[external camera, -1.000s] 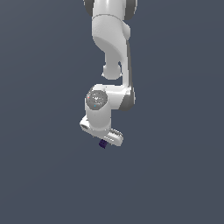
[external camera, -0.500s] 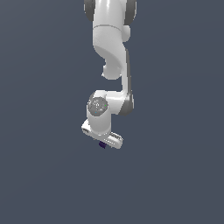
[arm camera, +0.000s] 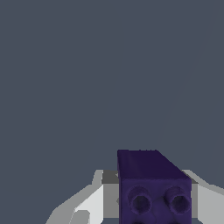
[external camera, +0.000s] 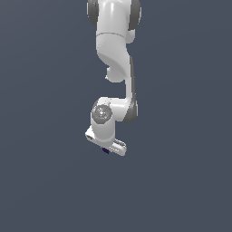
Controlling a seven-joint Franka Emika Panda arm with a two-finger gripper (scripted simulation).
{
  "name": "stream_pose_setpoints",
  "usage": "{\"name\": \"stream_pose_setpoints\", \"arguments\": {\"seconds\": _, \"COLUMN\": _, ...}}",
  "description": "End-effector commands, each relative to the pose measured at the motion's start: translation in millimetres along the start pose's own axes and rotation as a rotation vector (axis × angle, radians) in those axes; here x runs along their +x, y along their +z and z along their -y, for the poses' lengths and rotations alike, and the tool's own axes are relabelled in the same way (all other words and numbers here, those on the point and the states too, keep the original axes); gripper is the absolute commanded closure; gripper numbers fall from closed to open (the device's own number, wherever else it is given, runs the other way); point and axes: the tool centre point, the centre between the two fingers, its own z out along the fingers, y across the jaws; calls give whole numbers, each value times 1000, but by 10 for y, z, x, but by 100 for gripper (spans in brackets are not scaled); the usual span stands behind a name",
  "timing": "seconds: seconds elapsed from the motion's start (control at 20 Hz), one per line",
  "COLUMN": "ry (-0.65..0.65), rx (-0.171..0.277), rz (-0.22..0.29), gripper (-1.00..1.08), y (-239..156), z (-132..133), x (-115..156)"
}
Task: Pick up the object and move it to a goal position.
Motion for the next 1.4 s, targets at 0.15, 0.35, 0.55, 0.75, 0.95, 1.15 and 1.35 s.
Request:
{"name": "stream_pose_setpoints", "arguments": {"seconds": 0.15, "ry": 0, "rx": 0, "rz": -1, "gripper": 108, "y": 0, "z": 0, "x": 3}}
{"name": "stream_pose_setpoints", "arguments": {"seconds": 0.35, "ry": 0, "rx": 0, "rz": -1, "gripper": 108, "y": -1, "z": 1, "x": 2}}
{"name": "stream_pose_setpoints", "arguments": {"seconds": 0.55, "ry": 0, "rx": 0, "rz": -1, "gripper": 108, "y": -49, "z": -41, "x": 15}}
{"name": "stream_pose_setpoints", "arguments": {"seconds": 0.75, "ry": 0, "rx": 0, "rz": 0, "gripper": 108, "y": -196, "z": -172, "x": 55}}
{"name": "stream_pose_setpoints", "arguments": {"seconds": 0.95, "ry": 0, "rx": 0, "rz": 0, "gripper": 108, "y": -456, "z": -399, "x": 127}}
{"name": "stream_pose_setpoints", "arguments": {"seconds": 1.15, "ry": 1, "rx": 1, "rz": 0, "gripper": 108, "y": -810, "z": -708, "x": 227}}
{"name": "stream_pose_setpoints", "arguments": {"seconds": 1.35, "ry": 1, "rx": 1, "rz": 0, "gripper": 108, "y": -1183, "z": -1029, "x": 335}}
